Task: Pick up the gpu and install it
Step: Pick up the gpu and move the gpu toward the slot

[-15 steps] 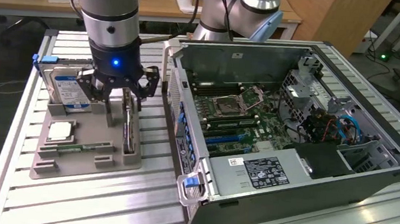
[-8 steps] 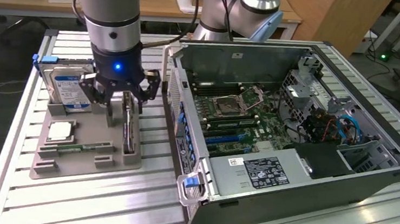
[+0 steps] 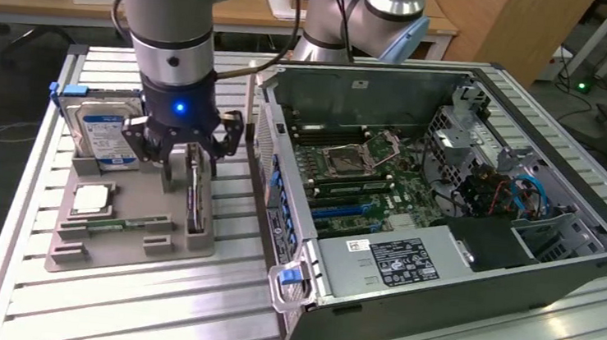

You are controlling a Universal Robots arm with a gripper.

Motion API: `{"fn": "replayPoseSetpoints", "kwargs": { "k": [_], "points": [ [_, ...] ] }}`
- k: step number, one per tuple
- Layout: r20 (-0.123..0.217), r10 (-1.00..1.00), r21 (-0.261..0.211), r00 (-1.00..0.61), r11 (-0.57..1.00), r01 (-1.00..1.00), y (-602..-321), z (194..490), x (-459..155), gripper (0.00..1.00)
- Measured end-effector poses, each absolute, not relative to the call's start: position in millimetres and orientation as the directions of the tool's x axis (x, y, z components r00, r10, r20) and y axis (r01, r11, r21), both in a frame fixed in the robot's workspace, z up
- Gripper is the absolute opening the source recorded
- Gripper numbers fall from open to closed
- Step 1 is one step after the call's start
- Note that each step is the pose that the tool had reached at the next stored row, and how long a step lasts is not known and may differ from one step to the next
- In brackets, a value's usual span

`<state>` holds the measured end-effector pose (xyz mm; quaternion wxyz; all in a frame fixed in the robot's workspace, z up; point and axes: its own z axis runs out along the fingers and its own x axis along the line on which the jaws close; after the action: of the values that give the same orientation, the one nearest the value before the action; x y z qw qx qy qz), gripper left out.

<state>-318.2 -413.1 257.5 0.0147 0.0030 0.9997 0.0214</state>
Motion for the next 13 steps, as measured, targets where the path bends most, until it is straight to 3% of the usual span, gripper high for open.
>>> {"fn": "replayPoseSetpoints", "kwargs": {
  "k": [13],
  "points": [
    [-0.029, 0.007, 0.043, -1.000, 0.999, 0.005, -417, 246, -318, 0.65]
  ]
}}
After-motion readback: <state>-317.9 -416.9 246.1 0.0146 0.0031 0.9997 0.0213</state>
